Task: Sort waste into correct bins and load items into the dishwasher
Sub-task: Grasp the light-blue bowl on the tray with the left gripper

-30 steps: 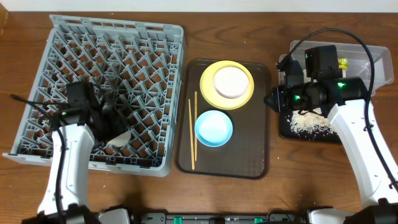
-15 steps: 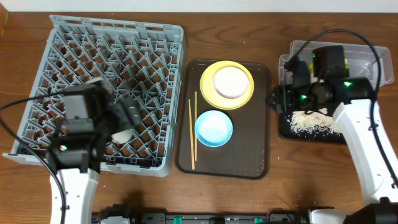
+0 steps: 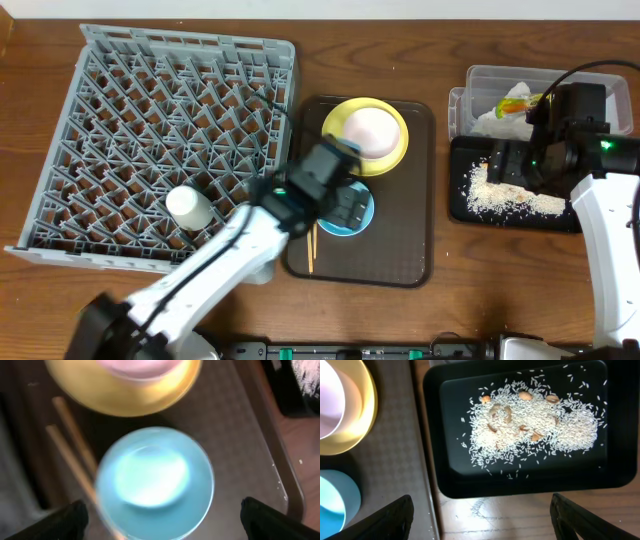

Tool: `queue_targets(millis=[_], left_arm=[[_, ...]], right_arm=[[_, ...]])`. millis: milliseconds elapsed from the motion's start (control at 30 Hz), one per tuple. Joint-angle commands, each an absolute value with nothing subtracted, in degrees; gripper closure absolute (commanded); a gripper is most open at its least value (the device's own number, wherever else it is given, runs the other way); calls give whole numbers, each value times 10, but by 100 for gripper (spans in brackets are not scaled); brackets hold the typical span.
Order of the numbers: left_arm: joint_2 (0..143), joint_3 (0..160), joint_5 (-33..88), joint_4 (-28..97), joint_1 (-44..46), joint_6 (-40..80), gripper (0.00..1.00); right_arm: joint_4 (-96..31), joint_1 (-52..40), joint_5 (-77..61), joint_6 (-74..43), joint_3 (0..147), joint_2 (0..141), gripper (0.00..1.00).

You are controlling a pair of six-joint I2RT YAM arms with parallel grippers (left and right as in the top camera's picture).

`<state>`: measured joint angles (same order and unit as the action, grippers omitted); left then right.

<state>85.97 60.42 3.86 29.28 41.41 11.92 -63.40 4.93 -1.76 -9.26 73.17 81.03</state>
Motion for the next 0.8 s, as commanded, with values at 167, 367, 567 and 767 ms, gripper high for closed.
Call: queue_targets(millis=[167, 367, 567, 767], left_arm=[[993, 616, 30, 248, 480, 114, 21], [1023, 616, 30, 247, 480, 114, 59], [1014, 617, 37, 247, 480, 114, 94], [923, 638, 40, 267, 478, 114, 94]], right_arm=[[-640, 53, -9, -102, 740, 804, 15], [-640, 53, -9, -102, 740, 804, 15], [-642, 53, -9, -102, 740, 804, 15], [-643, 53, -9, -102, 740, 804, 15]])
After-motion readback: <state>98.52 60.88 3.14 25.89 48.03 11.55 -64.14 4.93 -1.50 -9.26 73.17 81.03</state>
